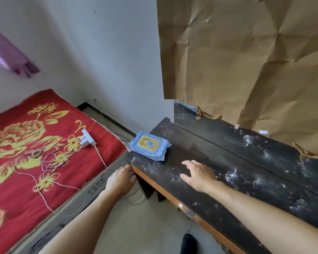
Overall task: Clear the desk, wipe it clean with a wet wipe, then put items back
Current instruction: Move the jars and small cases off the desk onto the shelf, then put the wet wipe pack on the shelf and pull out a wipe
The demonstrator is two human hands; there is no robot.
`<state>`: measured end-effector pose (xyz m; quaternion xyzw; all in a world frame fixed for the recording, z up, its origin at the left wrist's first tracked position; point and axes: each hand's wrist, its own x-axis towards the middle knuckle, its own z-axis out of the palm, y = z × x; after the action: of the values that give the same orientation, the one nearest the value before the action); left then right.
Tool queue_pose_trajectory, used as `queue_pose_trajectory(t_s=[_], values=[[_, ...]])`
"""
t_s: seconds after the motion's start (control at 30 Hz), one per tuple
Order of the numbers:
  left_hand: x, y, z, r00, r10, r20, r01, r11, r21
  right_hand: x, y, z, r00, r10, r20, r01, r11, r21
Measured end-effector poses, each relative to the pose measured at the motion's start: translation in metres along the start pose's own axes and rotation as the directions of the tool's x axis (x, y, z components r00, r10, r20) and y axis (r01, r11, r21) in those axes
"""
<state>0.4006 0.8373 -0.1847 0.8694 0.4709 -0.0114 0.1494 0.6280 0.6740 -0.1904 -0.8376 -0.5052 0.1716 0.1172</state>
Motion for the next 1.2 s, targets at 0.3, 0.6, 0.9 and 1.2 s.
queue_pose_trajectory(t_s=[0.3,0.6,0.9,1.2], values=[[0.141,-0.027,-0.002,0.993,-0.059,0.103,0.066,0.995,-0.068,0.155,-0.027,0.058,0.982,0.177,0.073,-0.186,0.973,0.135],[0.256,-0.035,0.025,0.981,-0.025,0.193,0.057,0.985,-0.163,0.227,-0.034,0.087,0.856,0.494,0.152,-0.515,0.792,0.329],[0.290,-0.033,0.051,0.940,0.092,0.329,-0.048,0.989,-0.140,0.241,-0.066,0.100,0.698,0.692,0.184,-0.648,0.501,0.574],[0.282,-0.008,0.017,0.851,0.365,0.379,-0.228,0.905,-0.358,0.197,-0.082,0.071,0.534,0.845,0.035,-0.643,0.378,0.666]])
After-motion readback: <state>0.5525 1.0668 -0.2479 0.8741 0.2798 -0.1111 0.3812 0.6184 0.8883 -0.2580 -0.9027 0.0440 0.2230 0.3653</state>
